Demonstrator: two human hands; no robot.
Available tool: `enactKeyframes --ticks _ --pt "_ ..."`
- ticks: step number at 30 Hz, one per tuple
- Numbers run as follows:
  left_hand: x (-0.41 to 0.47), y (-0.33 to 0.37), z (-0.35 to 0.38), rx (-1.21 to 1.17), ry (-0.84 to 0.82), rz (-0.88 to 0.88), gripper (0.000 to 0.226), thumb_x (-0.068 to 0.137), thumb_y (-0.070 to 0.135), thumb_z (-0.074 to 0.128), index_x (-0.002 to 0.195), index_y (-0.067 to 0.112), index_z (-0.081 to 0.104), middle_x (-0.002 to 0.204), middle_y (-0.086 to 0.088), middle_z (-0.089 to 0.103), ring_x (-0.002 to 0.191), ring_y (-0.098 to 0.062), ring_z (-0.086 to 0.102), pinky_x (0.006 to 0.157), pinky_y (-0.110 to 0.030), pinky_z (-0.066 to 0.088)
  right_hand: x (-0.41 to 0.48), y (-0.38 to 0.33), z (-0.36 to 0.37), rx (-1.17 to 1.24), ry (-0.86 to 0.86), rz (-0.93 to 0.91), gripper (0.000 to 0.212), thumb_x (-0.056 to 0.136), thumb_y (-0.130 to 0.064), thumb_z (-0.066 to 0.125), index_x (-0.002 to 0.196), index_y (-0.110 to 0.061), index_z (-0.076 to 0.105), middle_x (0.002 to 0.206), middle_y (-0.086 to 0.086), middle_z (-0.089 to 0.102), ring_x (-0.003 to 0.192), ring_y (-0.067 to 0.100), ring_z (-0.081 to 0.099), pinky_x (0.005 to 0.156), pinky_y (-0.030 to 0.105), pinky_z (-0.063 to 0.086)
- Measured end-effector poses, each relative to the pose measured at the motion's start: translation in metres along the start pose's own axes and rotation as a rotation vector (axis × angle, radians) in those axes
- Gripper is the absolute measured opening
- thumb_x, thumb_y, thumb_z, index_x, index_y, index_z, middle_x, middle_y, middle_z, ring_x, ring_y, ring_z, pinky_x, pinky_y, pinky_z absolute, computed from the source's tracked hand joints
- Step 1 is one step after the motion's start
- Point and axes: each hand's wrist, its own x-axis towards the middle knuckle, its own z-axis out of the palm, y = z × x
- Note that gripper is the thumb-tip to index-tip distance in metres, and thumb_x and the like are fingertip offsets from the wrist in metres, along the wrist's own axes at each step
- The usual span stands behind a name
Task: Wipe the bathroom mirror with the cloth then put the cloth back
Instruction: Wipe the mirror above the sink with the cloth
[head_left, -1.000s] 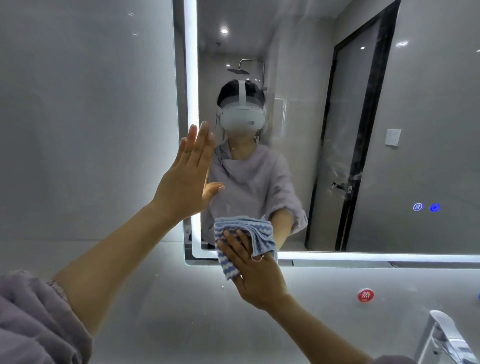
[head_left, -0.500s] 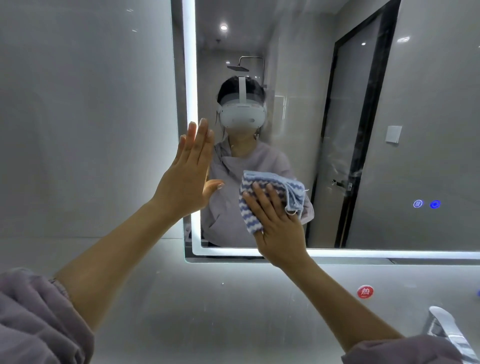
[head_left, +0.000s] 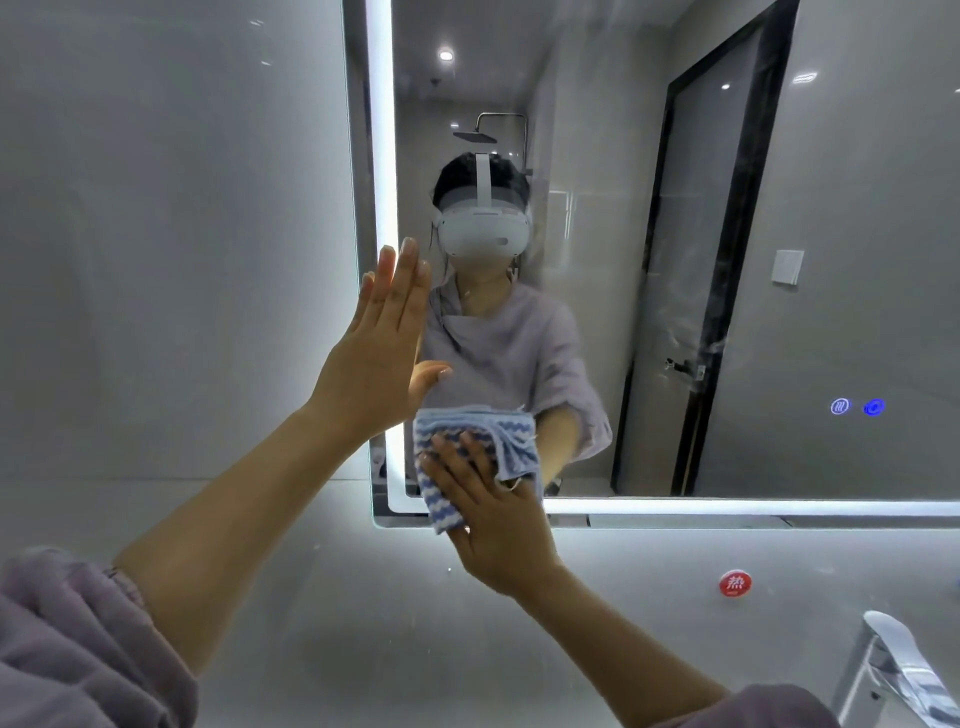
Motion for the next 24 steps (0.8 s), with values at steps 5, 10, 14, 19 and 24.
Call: enactKeyframes --ticks 5,10,14,19,24 --pt "-0.001 0.0 0.0 0.025 -0.001 0.009 0.094 0.083 0.057 0.047 0.146 -0.002 0.009 0.156 -0.019 0.003 0.144 -0.033 -0.004 0.116 -0.032 -0.009 -0.004 -0.009 0.003 0.027 -0.061 -0.061 0.057 0.097 -0.04 0.034 0.151 -0.022 0.026 0.158 -0.005 0.021 0.147 0.017 0.012 0.119 0.037 0.01" --pt "0.0 -0.001 -0.001 0.008 0.002 0.007 0.093 0.083 0.057 0.045 0.147 -0.001 0.009 0.156 -0.018 0.003 0.144 -0.033 -0.003 0.117 -0.033 -0.007 -0.001 0.008 -0.013 0.07 -0.049 -0.149 0.05 0.097 -0.033 0.041 0.145 -0.022 0.039 0.153 -0.006 0.033 0.144 0.014 0.025 0.12 0.032 0.014" --pt "-0.001 0.0 -0.002 -0.002 0.003 0.01 0.093 0.083 0.057 0.044 0.146 -0.001 0.008 0.156 -0.018 0.002 0.144 -0.032 -0.004 0.116 -0.031 -0.009 -0.012 0.031 -0.017 -0.027 -0.062 -0.111 0.048 0.097 -0.035 0.039 0.144 -0.026 0.04 0.152 -0.007 0.034 0.144 0.016 0.025 0.121 0.033 0.005" --pt "0.0 0.001 -0.002 -0.012 0.006 0.012 0.093 0.082 0.055 0.047 0.147 -0.001 0.008 0.156 -0.018 0.002 0.144 -0.033 -0.004 0.117 -0.033 -0.007 -0.039 0.077 -0.022 -0.086 0.122 0.026 0.049 0.096 -0.029 0.036 0.145 -0.023 0.034 0.154 -0.002 0.026 0.147 0.015 0.01 0.12 0.038 0.006" --pt "-0.001 0.002 -0.003 -0.007 -0.008 0.009 0.093 0.082 0.057 0.042 0.146 -0.003 0.01 0.155 -0.02 0.003 0.143 -0.036 -0.001 0.118 -0.041 0.003 -0.057 0.101 -0.023 -0.093 0.192 0.254 0.054 0.098 -0.025 0.032 0.149 -0.016 0.018 0.161 -0.001 -0.002 0.148 0.024 0.008 0.12 0.044 0.005"
